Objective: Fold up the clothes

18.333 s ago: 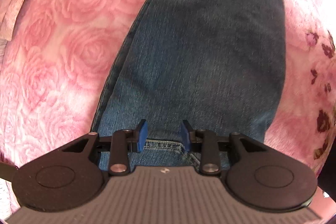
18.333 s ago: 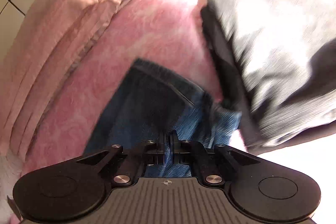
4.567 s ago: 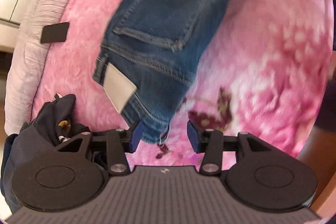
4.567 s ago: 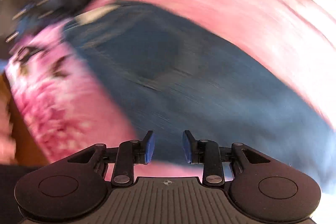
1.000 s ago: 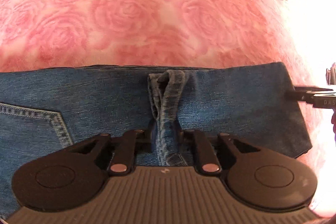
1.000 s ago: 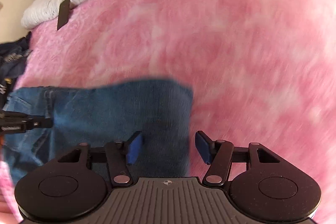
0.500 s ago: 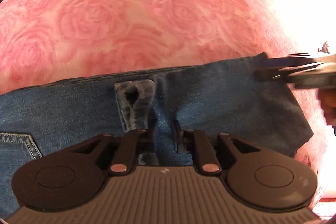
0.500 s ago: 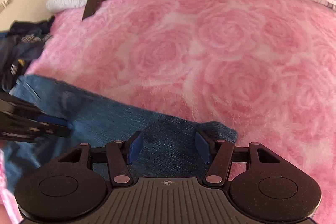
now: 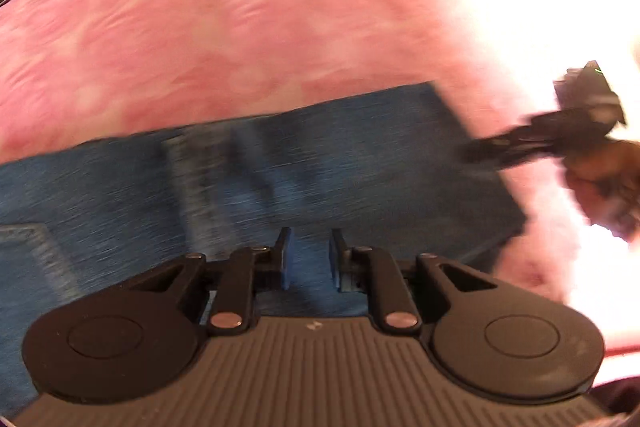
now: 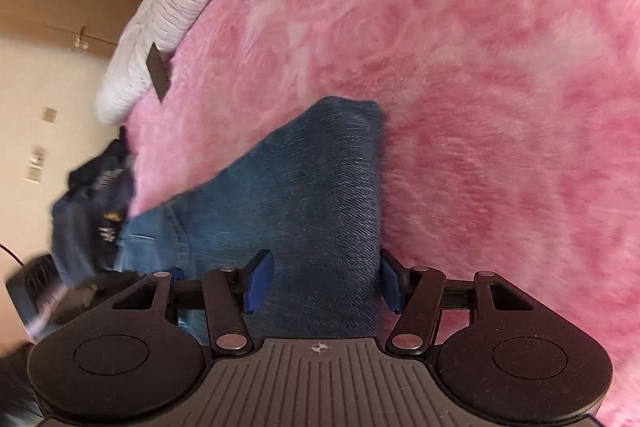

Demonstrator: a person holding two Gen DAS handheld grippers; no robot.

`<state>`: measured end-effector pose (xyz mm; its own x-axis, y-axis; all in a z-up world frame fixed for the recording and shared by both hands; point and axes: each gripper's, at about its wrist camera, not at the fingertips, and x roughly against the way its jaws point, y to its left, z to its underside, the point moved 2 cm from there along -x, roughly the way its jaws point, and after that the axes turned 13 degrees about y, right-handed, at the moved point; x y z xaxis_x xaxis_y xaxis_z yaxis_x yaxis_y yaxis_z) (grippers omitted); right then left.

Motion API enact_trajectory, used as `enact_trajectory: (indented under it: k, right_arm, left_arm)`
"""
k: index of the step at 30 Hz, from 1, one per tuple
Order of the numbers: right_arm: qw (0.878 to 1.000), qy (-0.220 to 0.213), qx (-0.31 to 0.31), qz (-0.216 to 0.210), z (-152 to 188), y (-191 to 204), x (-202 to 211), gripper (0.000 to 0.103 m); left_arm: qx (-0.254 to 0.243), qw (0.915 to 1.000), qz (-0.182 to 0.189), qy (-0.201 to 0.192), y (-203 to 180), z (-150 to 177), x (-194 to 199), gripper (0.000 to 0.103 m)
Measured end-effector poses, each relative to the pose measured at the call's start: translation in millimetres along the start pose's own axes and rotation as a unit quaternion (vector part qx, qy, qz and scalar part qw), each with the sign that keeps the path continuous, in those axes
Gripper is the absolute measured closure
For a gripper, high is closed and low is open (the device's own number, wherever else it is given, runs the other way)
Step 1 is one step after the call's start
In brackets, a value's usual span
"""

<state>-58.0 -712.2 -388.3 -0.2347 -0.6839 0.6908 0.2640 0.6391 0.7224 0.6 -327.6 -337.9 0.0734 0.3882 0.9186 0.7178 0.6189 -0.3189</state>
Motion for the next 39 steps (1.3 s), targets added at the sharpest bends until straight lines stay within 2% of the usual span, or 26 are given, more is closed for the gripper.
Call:
enact_trajectory:
  k: [3, 4, 5, 6, 9, 13, 16, 22, 25, 29, 32, 36, 39]
  right_arm:
    - [0.999, 0.023, -0.005, -0.037, -11, -10, 0, 0.044]
    - [0.998, 0.03, -0.006, -0.049, -14, -14, 0, 0.049]
    - [0.998, 0.033, -0.012, -0.044, -17, -17, -1, 0.06]
    - [0.999, 0.038, -0.016, -0.022, -19, -18, 0, 0.081]
    - [0.999, 0.029, -0.018, -0.026, -21, -10, 8, 0.093]
    - [0.999, 0.006, -0.016, -0.034, -15, -2, 34, 0.097]
    - [1.0, 0.001, 0.007, -0.022, -6, 4, 66, 0.097]
    - [0.997, -0.047, -0.014, 0.051, 28, -6, 159, 0.097]
    - [0.992, -0.07, -0.039, 0.102, 46, -5, 201, 0.097]
    - [0.984, -0.081, -0.04, 0.155, 58, 34, 219, 0.097]
    - [0.979, -0.089, -0.012, 0.181, 60, 91, 214, 0.097]
    - [0.972, -0.099, 0.025, 0.214, 60, 187, 171, 0.097]
    - [0.967, -0.096, 0.048, 0.231, 59, 256, 111, 0.095]
  left_arm:
    - [-0.025, 0.9988, -0.015, 0.041, -15, 2, -19, 0.086]
    - [-0.028, 0.9981, -0.025, 0.049, -19, 4, -25, 0.086]
    - [-0.031, 0.9977, -0.034, 0.049, -22, 4, -27, 0.086]
    - [-0.034, 0.9973, -0.044, 0.049, -25, 5, -29, 0.086]
    - [-0.035, 0.9958, -0.064, 0.055, -38, 3, -30, 0.086]
    - [-0.048, 0.9949, -0.068, 0.057, -65, -4, -32, 0.086]
    - [-0.053, 0.996, -0.05, 0.052, -97, -13, -37, 0.086]
    - [-0.084, 0.9957, 0.016, 0.036, -169, -34, -46, 0.086]
    - [-0.099, 0.9944, 0.03, 0.024, -182, -33, -33, 0.084]
    - [-0.083, 0.9963, 0.019, 0.009, -157, -19, -2, 0.081]
    - [-0.063, 0.998, 0.002, -0.004, -125, -5, 27, 0.08]
    - [-0.03, 0.999, -0.021, -0.027, -64, 27, 73, 0.079]
    - [-0.004, 0.9987, -0.024, -0.045, -12, 55, 108, 0.078]
